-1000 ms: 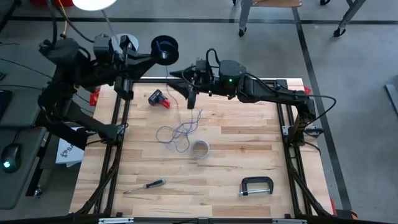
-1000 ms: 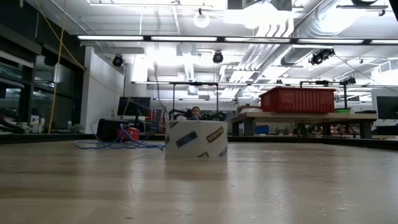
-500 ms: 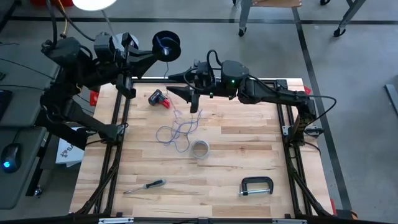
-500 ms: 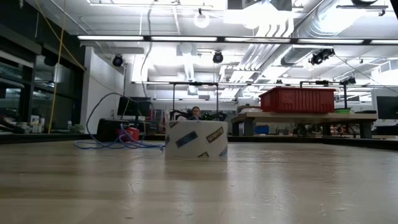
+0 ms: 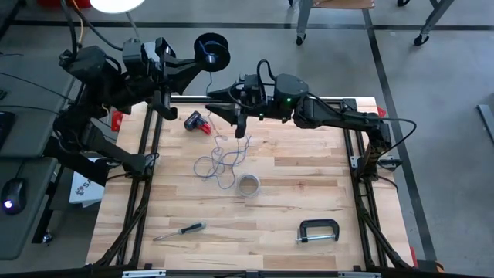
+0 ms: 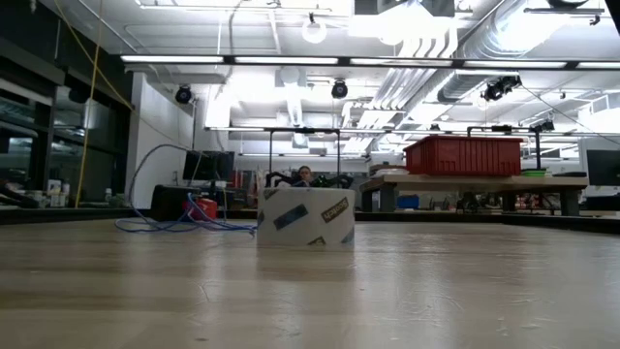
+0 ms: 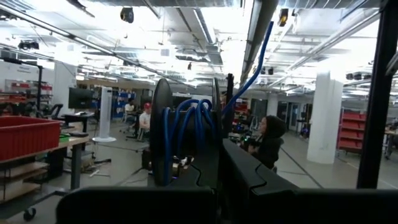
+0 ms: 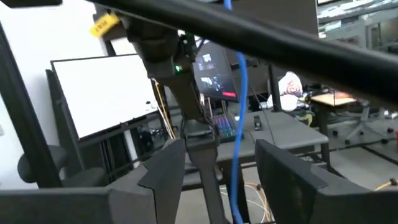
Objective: Coil cords
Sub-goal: Coil the blue wire on the spool
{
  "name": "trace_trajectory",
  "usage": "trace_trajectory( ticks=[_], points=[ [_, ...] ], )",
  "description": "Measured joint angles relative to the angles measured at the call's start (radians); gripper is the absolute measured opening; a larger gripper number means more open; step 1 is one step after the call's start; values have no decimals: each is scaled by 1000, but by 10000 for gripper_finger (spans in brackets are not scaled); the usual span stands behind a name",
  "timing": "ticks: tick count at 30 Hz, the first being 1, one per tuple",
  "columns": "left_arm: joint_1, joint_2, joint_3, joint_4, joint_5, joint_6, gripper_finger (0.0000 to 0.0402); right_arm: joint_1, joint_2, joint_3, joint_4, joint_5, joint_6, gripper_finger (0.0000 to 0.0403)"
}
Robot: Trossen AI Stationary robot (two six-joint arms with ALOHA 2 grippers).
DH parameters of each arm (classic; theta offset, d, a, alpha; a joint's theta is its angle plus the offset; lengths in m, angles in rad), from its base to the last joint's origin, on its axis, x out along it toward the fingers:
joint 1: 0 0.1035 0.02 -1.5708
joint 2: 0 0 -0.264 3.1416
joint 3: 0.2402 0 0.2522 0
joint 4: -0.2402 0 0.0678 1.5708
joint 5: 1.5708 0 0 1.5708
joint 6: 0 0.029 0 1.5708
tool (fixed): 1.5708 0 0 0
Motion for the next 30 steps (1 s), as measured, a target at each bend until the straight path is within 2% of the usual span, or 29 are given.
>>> trace_trajectory(
  ticks=[5, 8, 10, 14, 15, 21, 25, 30],
  points=[
    [10, 7, 0, 0, 1, 2, 0, 0, 6, -1, 3, 18, 5, 184],
    [10, 7, 0, 0, 1, 20, 0, 0, 6, -1, 3, 18, 0, 167],
    [10, 3, 0, -2, -4, 33, 0, 4, 6, -1, 2, 18, -28, 135],
    [12, -5, 0, 2, -18, 38, 0, 10, 6, -1, 0, 18, -54, 24],
    [15, -7, 0, 2, -22, 39, 0, 11, 6, -1, -5, 17, -54, 15],
    [32, -25, 2, -33, -26, 71, 0, 9, -4, -1, -78, -3, -38, 4],
    [51, -78, 67, -197, -35, 25, 0, 10, -41, -1, -162, -53, -58, 2],
    [73, -127, 162, -467, -35, -164, 0, 10, -74, 0, -197, -153, -63, 1]
  ],
)
